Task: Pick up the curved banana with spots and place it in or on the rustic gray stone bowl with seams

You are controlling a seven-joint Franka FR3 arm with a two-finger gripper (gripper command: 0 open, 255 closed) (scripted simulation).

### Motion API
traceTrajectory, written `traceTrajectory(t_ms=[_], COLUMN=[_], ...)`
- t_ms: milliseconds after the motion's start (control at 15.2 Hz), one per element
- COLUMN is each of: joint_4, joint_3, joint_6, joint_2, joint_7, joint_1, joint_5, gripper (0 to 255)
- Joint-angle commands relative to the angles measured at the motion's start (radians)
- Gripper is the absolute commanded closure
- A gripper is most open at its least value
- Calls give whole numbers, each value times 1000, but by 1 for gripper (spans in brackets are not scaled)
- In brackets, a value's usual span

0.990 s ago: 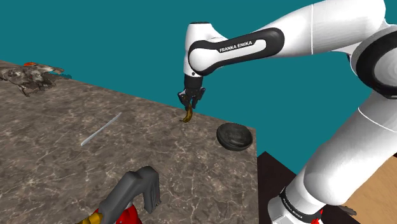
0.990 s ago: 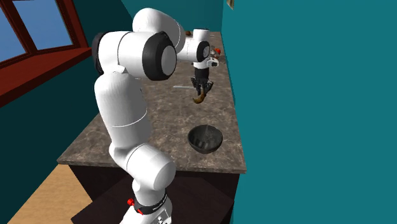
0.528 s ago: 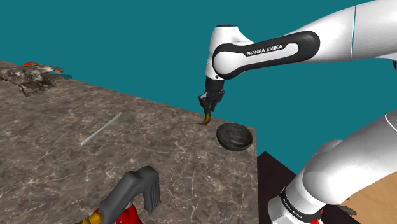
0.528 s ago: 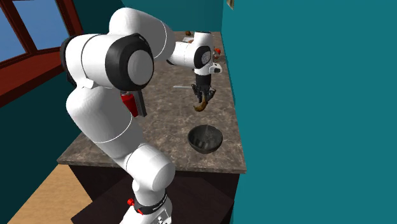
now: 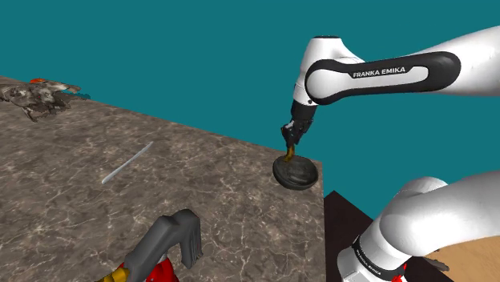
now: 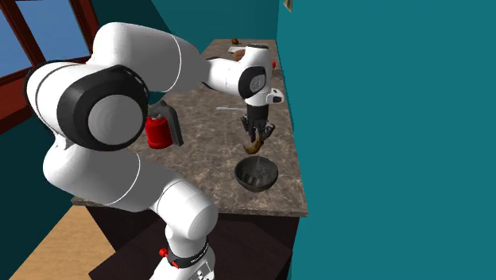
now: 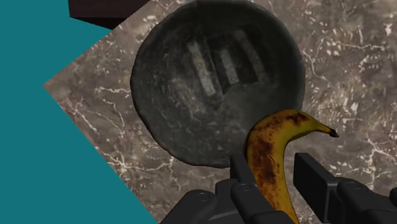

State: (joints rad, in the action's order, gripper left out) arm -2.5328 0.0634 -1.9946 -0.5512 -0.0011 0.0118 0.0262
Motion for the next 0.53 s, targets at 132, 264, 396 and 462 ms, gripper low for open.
traceTrajectory(t_ms=[132, 264, 396, 462], joint_4=[-105, -128, -151, -162], joint_3=[-70, -70, -70, -70], joint_6=[52, 22, -8, -24], joint_2=[-156, -150, -142, -138], joint_7=[-84, -83, -83, -83], joint_1=[38, 38, 38, 39], joint_5=[-39, -39, -39, -39], gripper=[255, 255, 255, 255])
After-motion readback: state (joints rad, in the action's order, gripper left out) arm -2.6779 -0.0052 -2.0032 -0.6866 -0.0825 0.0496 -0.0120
